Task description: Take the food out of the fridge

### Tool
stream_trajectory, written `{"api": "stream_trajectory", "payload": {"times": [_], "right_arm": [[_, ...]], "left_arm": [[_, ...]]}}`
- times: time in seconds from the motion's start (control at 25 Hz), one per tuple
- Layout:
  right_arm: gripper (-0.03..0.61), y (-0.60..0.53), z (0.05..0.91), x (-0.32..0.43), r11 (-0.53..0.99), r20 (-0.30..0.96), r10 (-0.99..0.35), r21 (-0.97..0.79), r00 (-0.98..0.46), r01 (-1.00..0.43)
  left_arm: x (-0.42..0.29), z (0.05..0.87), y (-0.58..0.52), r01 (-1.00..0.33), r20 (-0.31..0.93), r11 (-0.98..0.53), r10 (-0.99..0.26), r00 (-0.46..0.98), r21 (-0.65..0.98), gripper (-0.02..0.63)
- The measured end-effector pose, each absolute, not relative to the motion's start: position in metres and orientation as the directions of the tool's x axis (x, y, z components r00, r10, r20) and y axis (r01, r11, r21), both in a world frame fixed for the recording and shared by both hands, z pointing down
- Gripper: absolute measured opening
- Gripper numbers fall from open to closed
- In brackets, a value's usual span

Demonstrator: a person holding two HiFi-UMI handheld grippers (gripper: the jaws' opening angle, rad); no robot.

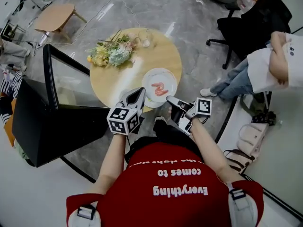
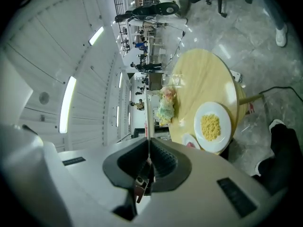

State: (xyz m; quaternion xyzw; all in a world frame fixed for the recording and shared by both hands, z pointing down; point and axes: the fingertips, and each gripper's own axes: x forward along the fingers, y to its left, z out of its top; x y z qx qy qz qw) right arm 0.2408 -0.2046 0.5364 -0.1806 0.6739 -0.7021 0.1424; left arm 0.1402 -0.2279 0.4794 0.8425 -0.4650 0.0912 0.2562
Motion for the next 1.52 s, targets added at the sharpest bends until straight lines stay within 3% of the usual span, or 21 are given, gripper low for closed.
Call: {"api": "stream_trajectory", "payload": {"times": [0.48,0.8,1.52], "right_arm": [[0.021,-0.264,0.583,0.299,-0.128,0.124,-0.542,-0.990,-0.831,-0.064],[0.021,-0.280,0.626,0.306,-0.194,0.197,-0.556,-0.975,-0.807,-0.105],[0.021,-0.283,0.609,0.296,-0.140,0.151,-0.504,-0.986,-0.850,-0.091]], "left_arm": [[0.202,0.513,-0.283,-0.803,0.433,-0.467,-0.678,0.593,0.369,-0.003],[0.196,0.515,-0.288,-0.808,0.456,-0.466,-0.668,0.589,0.360,-0.003],[0.174,0.516,-0.289,-0.841,0.461,-0.395,-0.708,0.535,0.369,-0.002]]}}
